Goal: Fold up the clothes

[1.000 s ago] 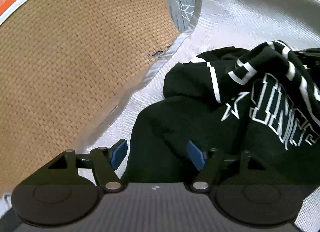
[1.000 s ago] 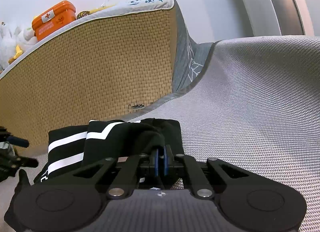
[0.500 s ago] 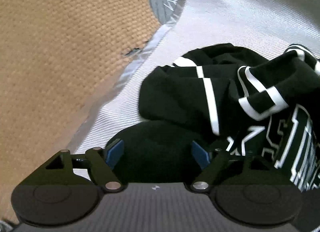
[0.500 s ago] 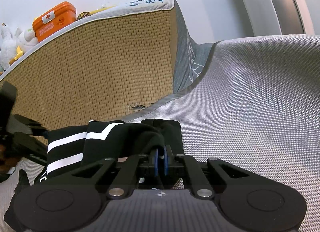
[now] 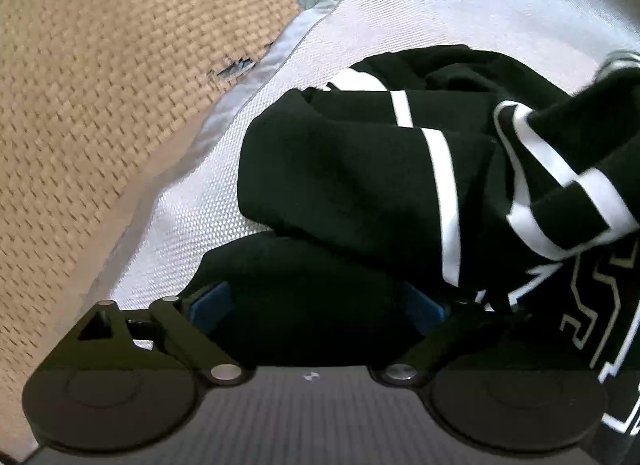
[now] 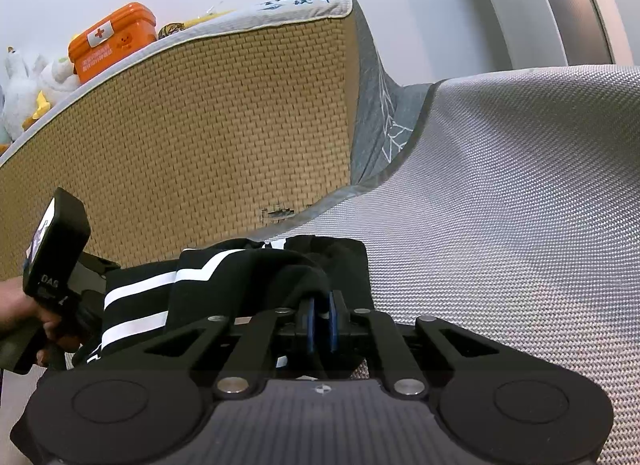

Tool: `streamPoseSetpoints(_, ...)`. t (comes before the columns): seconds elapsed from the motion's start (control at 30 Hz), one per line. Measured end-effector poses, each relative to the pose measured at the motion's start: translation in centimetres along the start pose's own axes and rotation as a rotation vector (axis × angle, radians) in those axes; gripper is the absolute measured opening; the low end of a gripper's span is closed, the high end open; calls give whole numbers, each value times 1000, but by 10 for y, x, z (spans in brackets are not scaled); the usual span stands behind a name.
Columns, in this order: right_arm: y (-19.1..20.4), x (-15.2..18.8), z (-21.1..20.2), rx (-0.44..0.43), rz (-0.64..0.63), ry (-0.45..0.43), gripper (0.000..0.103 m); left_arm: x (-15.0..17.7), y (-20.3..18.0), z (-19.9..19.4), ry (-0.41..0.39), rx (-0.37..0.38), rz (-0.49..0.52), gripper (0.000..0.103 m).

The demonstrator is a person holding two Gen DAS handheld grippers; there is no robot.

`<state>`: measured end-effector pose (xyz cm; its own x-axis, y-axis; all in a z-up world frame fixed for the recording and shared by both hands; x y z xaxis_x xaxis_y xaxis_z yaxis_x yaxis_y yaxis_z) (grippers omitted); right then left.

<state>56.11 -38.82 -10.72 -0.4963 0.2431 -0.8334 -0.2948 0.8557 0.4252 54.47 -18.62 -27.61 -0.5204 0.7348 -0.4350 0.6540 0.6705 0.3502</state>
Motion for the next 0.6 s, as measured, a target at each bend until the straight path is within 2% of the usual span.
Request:
streamPoseSetpoints(0.03,-1,0,0,-1,1,1,10,0,1,3,9,14,-31,96)
streamPoseSetpoints(0.1,-2,-1,1,-2,8,5,11,6,4,5,36,57,-157,94)
streamPoseSetpoints(0.13,-3,-1,1,-3,13,8,11,6,3,3,35,58,-162,91)
streamPoseSetpoints(0.3,-8,-2,1,1,33,10,15,6,-12,-11,27,65,-69,56)
streamPoseSetpoints(0.33,-8,-2,0,2,32,10,15,7,-13,-14,30,56,-50,52)
streamPoseSetpoints(0.4,-7,-2,0,6,26,7,15,10,-17,-19,37,37,-13,36)
streamPoseSetpoints(0.47,-7,-2,-1,10,18,5,15,16,-20,-27,40,31,18,25)
streamPoseSetpoints(0.6,-5,-3,-4,-2,13,-2,15,33,-34,-43,45,97,6,16)
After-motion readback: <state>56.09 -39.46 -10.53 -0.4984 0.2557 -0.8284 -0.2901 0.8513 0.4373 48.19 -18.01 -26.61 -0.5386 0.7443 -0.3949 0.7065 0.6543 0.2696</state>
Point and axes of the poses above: each gripper's, at about its wrist camera, not at the fingertips, and z roughly the way its jaws point, y to its left, x to its underside, the point moved 10 cm from there along z, roughly the way its jaws point, and after that the axes turned 8 degrees about z, right-handed, at the moved point
